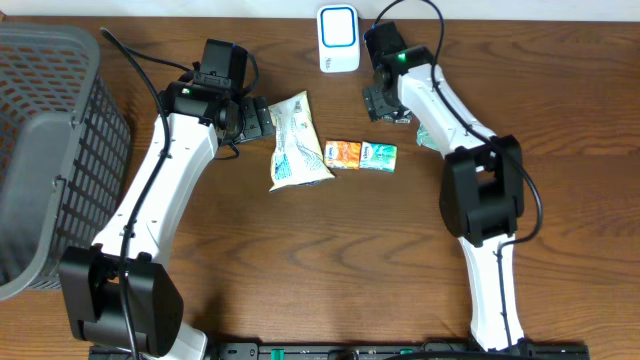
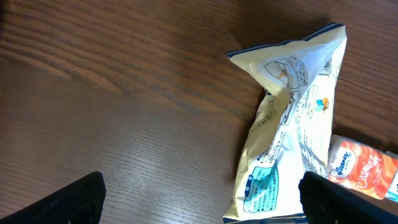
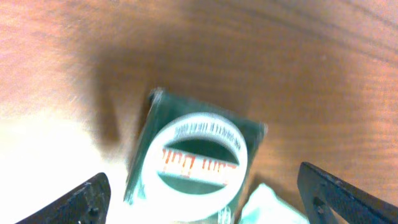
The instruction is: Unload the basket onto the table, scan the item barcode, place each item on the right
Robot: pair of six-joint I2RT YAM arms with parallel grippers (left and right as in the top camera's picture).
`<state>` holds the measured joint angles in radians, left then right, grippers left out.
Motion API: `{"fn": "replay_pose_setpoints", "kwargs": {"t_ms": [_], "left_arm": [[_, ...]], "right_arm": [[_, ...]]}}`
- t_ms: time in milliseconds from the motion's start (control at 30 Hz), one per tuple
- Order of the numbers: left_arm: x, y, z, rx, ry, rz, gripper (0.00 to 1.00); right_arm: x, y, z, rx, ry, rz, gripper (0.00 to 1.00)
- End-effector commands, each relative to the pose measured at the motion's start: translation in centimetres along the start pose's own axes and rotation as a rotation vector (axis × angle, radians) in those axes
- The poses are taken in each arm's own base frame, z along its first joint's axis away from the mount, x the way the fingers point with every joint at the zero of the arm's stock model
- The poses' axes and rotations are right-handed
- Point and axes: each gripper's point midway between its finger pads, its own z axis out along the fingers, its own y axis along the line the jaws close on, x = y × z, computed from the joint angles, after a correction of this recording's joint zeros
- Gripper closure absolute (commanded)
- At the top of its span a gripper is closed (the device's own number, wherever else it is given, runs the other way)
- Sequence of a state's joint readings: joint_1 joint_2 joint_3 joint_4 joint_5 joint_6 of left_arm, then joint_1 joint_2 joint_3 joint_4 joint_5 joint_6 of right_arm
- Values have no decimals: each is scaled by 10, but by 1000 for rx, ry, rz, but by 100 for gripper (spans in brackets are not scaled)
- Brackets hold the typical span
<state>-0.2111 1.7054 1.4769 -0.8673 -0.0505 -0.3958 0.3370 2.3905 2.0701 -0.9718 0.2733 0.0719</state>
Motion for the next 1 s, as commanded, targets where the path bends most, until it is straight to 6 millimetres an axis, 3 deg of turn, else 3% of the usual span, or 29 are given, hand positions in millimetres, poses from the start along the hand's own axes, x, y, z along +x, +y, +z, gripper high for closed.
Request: {"fn": "replay_pose_setpoints", "kwargs": {"t_ms": [0,100,300,467,533,633,733,833,967], "left_arm": [[0,2,1,-5,3,-5,2],[0,2,1,-5,3,-5,2],[0,2,1,-5,3,-5,2],[0,2,1,-5,3,-5,2],[0,2,1,-5,3,-5,2],[0,2,1,-5,3,-5,2],[0,2,1,-5,3,-5,2],[0,2,1,-5,3,-5,2],[0,2,1,-5,3,-5,2]], "right_arm": [[11,34,-23,-225,44,1,1],[23,41,-25,-265,91,-4,2],[14,-10,-14,-60,68,302,1],[11,-28,-3,-72,71,462,1],[7,-26,1,-101,61,494,1],[-3,-5,1,-233,57,512,1],[-4,-10,2,-209,44,514,7],[-2,-9,5,-207,55,525,1],[6,-5,16,-200,84,528,1]]}}
